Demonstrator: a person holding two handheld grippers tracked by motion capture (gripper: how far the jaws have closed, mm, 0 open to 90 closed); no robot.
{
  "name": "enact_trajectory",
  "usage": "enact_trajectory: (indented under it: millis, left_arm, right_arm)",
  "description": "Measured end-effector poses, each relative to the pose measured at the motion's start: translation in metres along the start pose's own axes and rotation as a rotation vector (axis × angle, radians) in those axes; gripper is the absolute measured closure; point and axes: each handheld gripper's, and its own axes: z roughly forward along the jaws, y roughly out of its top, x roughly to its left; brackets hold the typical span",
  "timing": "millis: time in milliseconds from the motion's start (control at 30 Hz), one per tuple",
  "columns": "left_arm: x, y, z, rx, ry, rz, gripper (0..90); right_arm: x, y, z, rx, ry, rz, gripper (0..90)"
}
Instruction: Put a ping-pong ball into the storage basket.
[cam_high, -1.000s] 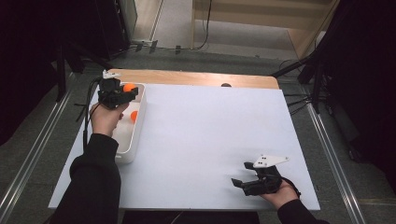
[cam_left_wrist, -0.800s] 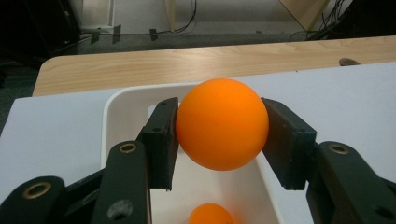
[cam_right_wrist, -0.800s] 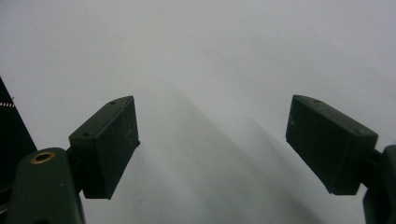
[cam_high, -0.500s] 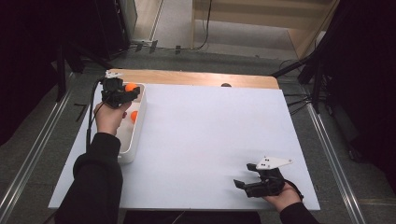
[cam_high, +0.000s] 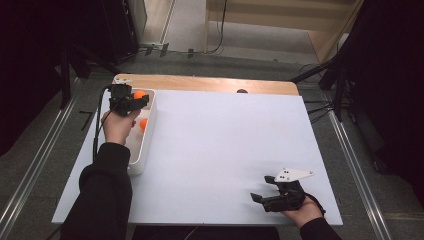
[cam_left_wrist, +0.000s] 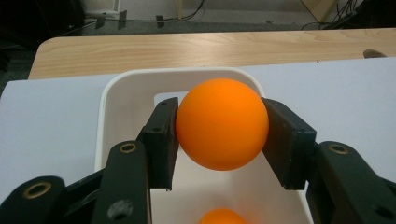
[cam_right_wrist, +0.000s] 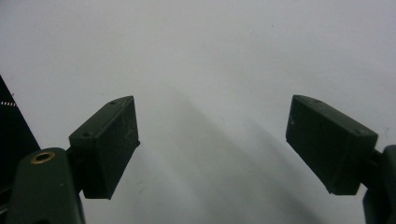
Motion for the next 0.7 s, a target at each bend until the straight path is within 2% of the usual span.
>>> enact_trajectory:
  millis: [100,200,333,567,700]
  left_arm:
    - [0.001,0.0,0.001,0.002,-0.003,-0.002,47.8]
    - [0.002,0.001,0.0,0.003,-0.018,-0.023,37.4]
    - [0.002,0.002,-0.002,-0.001,-0.037,-0.031,34.7]
    - [0.0,0.004,-0.006,0.007,-0.05,-0.011,34.6]
    - [-0.002,0.006,-0.009,0.009,-0.082,-0.01,34.5]
  right_arm:
    - [0.0,0.0,0.0,0.001,-0.002,0.001,15.6]
    - [0.0,0.0,0.0,0.002,-0.003,0.0,15.6]
    - [0.0,0.0,0.0,0.002,-0.002,0.001,15.6]
    - [0.0,0.0,0.0,0.002,0.001,-0.002,15.6]
    - [0.0,0.0,0.0,0.001,0.003,-0.003,15.6]
